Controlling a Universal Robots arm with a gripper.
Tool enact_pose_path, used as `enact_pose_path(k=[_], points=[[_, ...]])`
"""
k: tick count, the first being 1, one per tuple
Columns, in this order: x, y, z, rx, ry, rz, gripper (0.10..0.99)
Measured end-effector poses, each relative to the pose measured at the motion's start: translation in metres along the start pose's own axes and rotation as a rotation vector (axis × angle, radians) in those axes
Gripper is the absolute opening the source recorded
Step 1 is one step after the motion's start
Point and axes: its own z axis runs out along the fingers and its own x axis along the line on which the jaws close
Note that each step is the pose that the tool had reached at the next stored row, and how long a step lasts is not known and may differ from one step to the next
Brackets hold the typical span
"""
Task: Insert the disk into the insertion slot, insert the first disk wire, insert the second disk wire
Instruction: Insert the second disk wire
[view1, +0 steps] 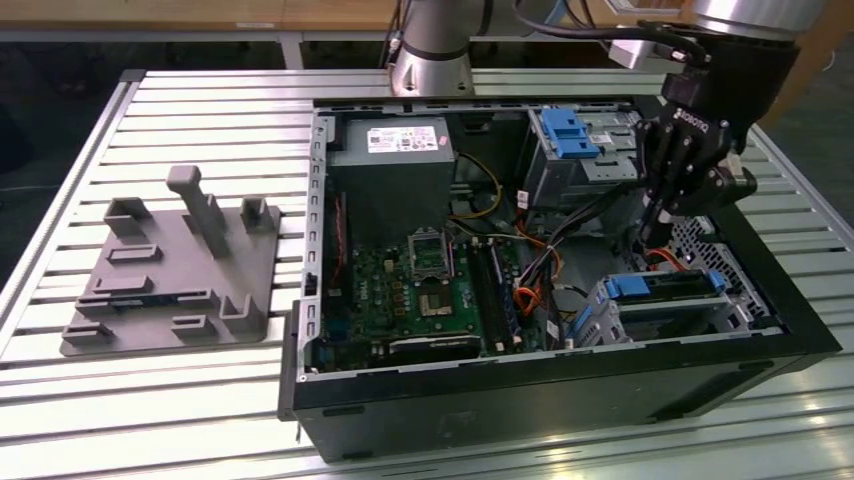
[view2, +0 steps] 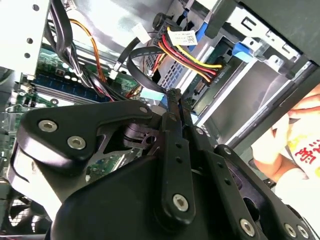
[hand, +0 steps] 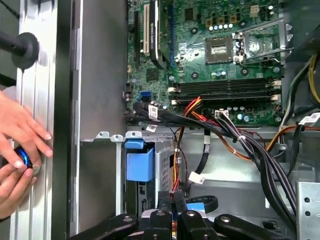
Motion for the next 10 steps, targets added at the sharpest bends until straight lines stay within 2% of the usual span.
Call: enact_pose_path(k=[4,6,7,10], points=[[0.0071,-0.0003,0.002,-0.001,-0.0009,0.001,0.145],[0.0092,-0.0004,0.0026,-0.001,-0.0056,0.002,0.145],[0.0093,-0.0004,0.0026,0.0,-0.0146,0.002,0.145],[0.0097,-0.0004,0.0028,0.004,-0.0594,0.001,0.145]])
